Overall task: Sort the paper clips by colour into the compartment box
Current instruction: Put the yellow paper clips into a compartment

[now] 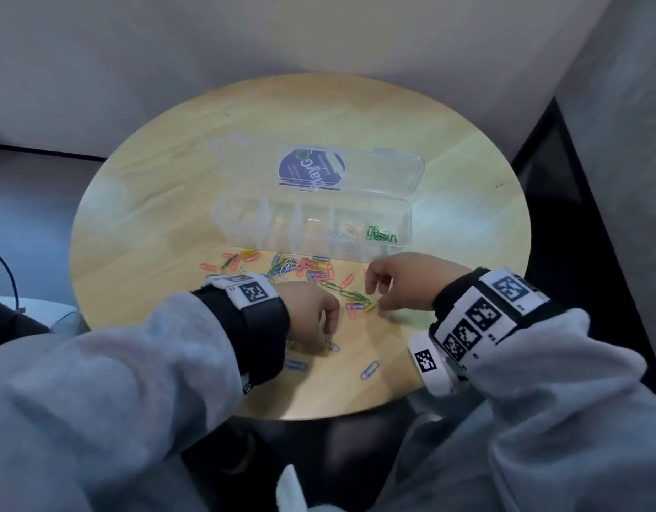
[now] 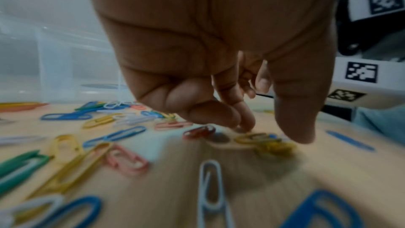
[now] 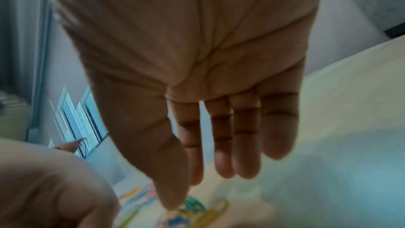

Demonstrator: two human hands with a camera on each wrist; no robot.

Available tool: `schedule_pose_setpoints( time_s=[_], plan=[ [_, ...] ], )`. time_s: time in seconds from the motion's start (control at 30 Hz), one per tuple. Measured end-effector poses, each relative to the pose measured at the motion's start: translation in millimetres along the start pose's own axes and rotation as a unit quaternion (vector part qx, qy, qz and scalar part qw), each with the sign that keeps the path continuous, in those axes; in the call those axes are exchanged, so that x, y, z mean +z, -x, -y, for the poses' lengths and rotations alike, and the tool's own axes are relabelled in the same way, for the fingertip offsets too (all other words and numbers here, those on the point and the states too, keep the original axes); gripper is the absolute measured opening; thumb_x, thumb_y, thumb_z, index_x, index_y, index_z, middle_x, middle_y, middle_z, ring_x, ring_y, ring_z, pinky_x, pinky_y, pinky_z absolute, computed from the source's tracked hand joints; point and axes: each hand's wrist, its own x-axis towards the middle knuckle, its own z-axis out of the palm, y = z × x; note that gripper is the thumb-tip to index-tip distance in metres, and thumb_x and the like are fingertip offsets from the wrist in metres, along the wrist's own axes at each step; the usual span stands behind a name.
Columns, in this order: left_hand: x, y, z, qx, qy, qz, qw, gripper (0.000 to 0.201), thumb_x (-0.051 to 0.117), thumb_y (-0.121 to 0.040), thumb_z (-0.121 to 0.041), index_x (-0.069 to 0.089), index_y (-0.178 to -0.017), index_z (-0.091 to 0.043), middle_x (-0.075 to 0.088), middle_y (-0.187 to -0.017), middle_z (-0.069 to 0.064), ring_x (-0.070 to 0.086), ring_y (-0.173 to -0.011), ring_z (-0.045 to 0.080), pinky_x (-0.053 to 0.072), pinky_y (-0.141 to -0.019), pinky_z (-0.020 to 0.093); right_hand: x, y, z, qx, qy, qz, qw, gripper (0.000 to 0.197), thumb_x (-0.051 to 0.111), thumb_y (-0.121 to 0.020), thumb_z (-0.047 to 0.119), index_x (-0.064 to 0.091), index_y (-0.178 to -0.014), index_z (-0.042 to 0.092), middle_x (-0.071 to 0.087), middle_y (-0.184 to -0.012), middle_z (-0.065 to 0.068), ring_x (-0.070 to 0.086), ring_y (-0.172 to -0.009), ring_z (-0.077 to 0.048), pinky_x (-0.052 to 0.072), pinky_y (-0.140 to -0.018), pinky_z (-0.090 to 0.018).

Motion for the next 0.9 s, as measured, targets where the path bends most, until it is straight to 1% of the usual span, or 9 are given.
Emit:
schedule_pose_setpoints(
  time_s=[0.1,0.2,0.27,0.33,0.43,0.53,0.67,0.77,0.9],
  plan=[
    [6,0,-2,0.018,-0.031,-0.014,0.999,0.023,0.072,-0.071,-0.028,0.053,-0.083,-0.028,0.056,-0.079,-0.007,0.047,-0.06,0.008,0.034,-0.052,0.02,9,-2,-3,0.039,0.043,0.019,0.998,0.031,0.065,-0.076,0.011,0.055,-0.102,0.026,0.048,-0.098,0.006,0.052,-0.088,-0.017,0.046,-0.076,-0.03],
    [6,-2,-3,0.023,-0.051,-0.014,0.998,0.02,0.071,-0.074,-0.026,0.054,-0.085,-0.026,0.055,-0.083,-0.007,0.043,-0.055,0.004,0.03,-0.047,0.019,11,-1,-5,0.037,0.065,0.033,0.997,0.036,0.064,-0.076,0.006,0.048,-0.097,0.03,0.038,-0.085,0.011,0.047,-0.082,-0.016,0.043,-0.067,-0.028],
    [4,-4,-2,0.018,-0.049,-0.013,0.999,0.018,0.072,-0.075,-0.026,0.055,-0.083,-0.025,0.056,-0.084,-0.007,0.05,-0.065,0.011,0.03,-0.048,0.018,11,1,-7,0.037,0.077,0.036,0.996,0.04,0.058,-0.076,0.0,0.046,-0.097,0.032,0.038,-0.081,0.012,0.048,-0.078,-0.017,0.043,-0.065,-0.029],
    [2,-7,1,0.014,-0.041,-0.018,0.999,0.017,0.072,-0.075,-0.026,0.057,-0.082,-0.026,0.059,-0.086,-0.006,0.053,-0.077,0.013,0.032,-0.051,0.018,13,2,-9,0.036,0.084,0.034,0.995,0.046,0.054,-0.075,-0.002,0.045,-0.099,0.035,0.039,-0.079,0.013,0.05,-0.075,-0.017,0.047,-0.068,-0.031],
    [1,-9,4,0.008,-0.039,-0.029,0.999,0.014,0.071,-0.076,-0.026,0.063,-0.087,-0.023,0.059,-0.085,-0.005,0.053,-0.08,0.013,0.032,-0.052,0.017,16,1,-9,0.018,0.09,0.041,0.995,0.045,0.061,-0.077,0.004,0.046,-0.107,0.034,0.042,-0.084,0.011,0.052,-0.078,-0.017,0.049,-0.076,-0.034],
    [1,-8,7,0.007,-0.04,-0.036,0.999,0.013,0.07,-0.076,-0.028,0.06,-0.083,-0.025,0.058,-0.084,-0.006,0.053,-0.079,0.013,0.032,-0.051,0.018,17,-2,-6,-0.006,0.089,0.042,0.995,0.037,0.066,-0.077,0.012,0.05,-0.105,0.031,0.04,-0.078,0.013,0.051,-0.081,-0.017,0.049,-0.079,-0.035],
    [-2,-7,12,0.008,-0.036,-0.04,0.999,0.012,0.068,-0.078,-0.03,0.057,-0.083,-0.027,0.054,-0.076,-0.01,0.052,-0.078,0.013,0.032,-0.051,0.019,20,-5,-3,-0.027,0.089,0.037,0.995,0.028,0.062,-0.078,0.008,0.051,-0.091,0.03,0.037,-0.075,0.016,0.049,-0.083,-0.018,0.047,-0.078,-0.034],
    [-4,-9,13,0.014,-0.031,-0.04,0.999,0.01,0.067,-0.08,-0.029,0.059,-0.084,-0.026,0.048,-0.068,-0.014,0.051,-0.077,0.012,0.034,-0.054,0.018,21,-5,-5,-0.024,0.08,0.039,0.996,0.028,0.06,-0.076,0.005,0.051,-0.088,0.03,0.037,-0.075,0.017,0.048,-0.082,-0.016,0.047,-0.076,-0.034],
    [-6,-9,15,0.018,0.0,-0.042,0.999,0.015,0.068,-0.081,-0.027,0.066,-0.094,-0.02,0.048,-0.068,-0.015,0.051,-0.073,0.01,0.034,-0.054,0.016,23,-4,-5,-0.02,0.076,0.045,0.996,0.033,0.072,-0.072,0.016,0.048,-0.092,0.026,0.039,-0.08,0.013,0.046,-0.081,-0.016,0.044,-0.075,-0.032]
  ],
)
